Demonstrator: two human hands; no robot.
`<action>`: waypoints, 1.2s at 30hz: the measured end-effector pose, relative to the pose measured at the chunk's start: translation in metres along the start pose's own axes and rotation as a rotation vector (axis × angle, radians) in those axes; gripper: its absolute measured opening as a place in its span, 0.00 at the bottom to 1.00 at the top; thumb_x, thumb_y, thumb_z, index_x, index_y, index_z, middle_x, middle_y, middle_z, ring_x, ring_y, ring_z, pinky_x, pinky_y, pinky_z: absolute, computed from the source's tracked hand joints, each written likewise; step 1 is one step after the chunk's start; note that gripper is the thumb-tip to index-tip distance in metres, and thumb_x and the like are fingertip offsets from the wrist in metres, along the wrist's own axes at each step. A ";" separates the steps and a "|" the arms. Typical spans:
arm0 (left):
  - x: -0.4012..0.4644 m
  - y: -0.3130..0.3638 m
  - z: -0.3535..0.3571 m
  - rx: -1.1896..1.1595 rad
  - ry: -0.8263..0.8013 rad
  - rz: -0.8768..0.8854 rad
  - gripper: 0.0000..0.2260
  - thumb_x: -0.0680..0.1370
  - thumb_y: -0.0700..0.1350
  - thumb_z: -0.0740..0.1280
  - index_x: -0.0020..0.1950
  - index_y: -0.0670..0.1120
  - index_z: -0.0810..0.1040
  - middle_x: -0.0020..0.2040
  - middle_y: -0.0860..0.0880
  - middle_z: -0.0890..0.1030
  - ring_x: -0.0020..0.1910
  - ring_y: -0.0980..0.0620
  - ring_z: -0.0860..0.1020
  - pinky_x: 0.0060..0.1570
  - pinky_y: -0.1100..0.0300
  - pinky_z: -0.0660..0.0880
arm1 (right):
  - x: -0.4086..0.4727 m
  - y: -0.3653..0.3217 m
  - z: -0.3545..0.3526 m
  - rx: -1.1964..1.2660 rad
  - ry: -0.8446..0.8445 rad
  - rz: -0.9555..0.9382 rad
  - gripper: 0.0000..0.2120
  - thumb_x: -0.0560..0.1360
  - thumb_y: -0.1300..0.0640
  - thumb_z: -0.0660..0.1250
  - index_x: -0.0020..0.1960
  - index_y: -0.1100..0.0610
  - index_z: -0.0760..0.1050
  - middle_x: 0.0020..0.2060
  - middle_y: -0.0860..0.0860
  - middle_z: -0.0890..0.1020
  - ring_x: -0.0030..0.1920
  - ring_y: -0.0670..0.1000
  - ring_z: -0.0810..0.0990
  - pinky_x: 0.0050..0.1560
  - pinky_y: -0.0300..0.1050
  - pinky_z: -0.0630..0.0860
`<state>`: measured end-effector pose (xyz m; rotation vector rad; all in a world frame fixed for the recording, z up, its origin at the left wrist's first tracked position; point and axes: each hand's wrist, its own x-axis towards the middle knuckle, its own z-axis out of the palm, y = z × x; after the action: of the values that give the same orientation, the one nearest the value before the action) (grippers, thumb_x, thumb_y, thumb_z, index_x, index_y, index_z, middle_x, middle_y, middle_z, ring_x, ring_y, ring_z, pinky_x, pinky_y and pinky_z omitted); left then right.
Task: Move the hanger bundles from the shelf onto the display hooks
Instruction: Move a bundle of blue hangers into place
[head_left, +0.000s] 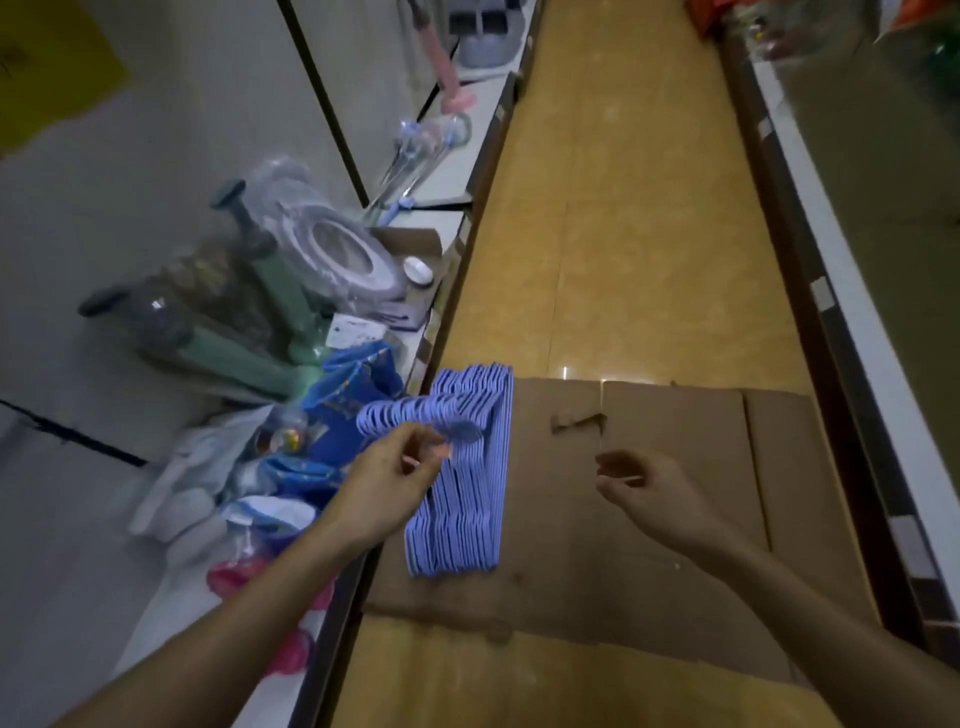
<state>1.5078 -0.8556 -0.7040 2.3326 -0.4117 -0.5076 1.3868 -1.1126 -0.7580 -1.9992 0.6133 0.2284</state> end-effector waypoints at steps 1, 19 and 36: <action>0.008 -0.016 0.013 -0.001 0.010 -0.021 0.04 0.81 0.47 0.65 0.54 0.52 0.77 0.46 0.54 0.78 0.42 0.55 0.79 0.38 0.63 0.74 | 0.008 0.014 0.013 0.008 -0.014 0.009 0.16 0.79 0.56 0.67 0.67 0.55 0.75 0.57 0.48 0.80 0.54 0.44 0.78 0.52 0.37 0.75; 0.126 -0.233 0.125 -0.148 0.260 0.008 0.13 0.80 0.43 0.64 0.63 0.54 0.69 0.49 0.50 0.79 0.49 0.43 0.81 0.51 0.40 0.78 | 0.214 0.157 0.268 0.316 -0.151 0.052 0.28 0.71 0.56 0.77 0.65 0.59 0.70 0.48 0.54 0.82 0.50 0.54 0.83 0.47 0.50 0.81; 0.122 -0.248 0.131 -0.300 0.327 -0.059 0.13 0.79 0.42 0.65 0.63 0.52 0.72 0.46 0.51 0.79 0.48 0.50 0.81 0.56 0.44 0.78 | 0.258 0.153 0.313 0.878 -0.276 0.189 0.19 0.71 0.61 0.76 0.60 0.61 0.78 0.51 0.61 0.85 0.51 0.63 0.85 0.50 0.61 0.81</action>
<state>1.5903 -0.8083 -0.9953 2.0891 -0.1032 -0.1907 1.5591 -0.9829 -1.1341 -1.0455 0.5860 0.2809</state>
